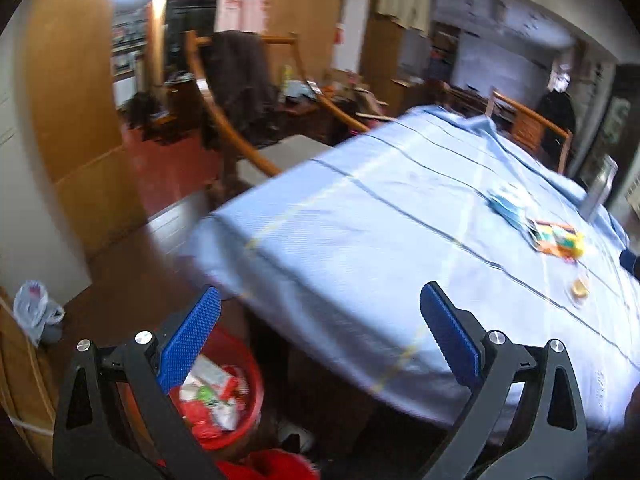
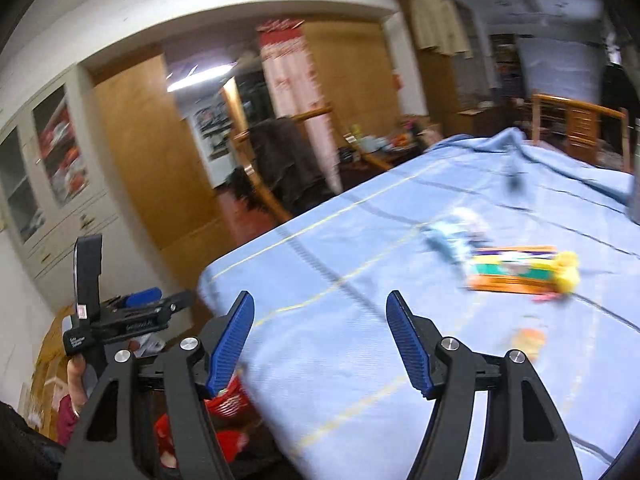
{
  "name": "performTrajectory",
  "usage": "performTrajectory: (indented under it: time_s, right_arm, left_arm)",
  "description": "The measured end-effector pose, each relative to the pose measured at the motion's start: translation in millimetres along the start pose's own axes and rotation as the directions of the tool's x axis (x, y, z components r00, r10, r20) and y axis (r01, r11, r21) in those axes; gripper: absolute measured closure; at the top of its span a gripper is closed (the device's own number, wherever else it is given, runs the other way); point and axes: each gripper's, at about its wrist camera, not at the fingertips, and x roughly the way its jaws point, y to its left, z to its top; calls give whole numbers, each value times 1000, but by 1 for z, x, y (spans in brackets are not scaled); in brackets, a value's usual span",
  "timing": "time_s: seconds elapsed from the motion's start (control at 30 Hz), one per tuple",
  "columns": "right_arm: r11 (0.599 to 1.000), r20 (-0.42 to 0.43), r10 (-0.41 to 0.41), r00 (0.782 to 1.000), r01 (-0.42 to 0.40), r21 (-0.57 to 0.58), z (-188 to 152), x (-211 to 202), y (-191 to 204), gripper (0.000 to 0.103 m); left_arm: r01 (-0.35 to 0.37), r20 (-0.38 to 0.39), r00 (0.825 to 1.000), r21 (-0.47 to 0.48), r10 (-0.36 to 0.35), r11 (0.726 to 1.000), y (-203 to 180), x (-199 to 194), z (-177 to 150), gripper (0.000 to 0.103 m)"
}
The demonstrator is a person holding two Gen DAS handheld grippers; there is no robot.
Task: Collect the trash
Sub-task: 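Move both tools back over the table toward the remaining trash, then grasp the blue face mask with the left gripper and lift it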
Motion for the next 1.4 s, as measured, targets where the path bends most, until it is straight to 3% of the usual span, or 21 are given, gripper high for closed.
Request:
performTrajectory:
  time_s: [0.23,0.47,0.77,1.0,1.17,1.3,1.4]
  right_arm:
    - [988,52,-135,989,130,82,-3,-33,-74,31]
    - [962,65,-248,967,238,133,1,-42,-124,26]
    - [944,37,-267,963,253,212,-3,-19,-168,22]
    - [913,-20,-284,959,276,299,-11,-17,-195,20]
    - [899,-39,-328,944,325,295,-14,-14,-195,17]
    - [895,-65,-341,938,345,283,-17,-8,-195,17]
    - [895,-79,-346,935,354,273,-19,-4,-194,17]
  left_arm:
    - [113,-69,992,86,-107,990,-68,40,15,7]
    - [156,-109,984,183,-138,971,-120,79,40,7]
    - [257,-189,957,197,-221,946,-180,133,84,7]
    - [286,-241,943,233,-229,930,-227,182,103,7]
    - [299,-273,935,264,-227,917,-254,219,107,7]
    - [313,-326,920,278,-217,908,-254,238,103,7]
    - [268,-324,930,278,-172,922,-243,242,105,7]
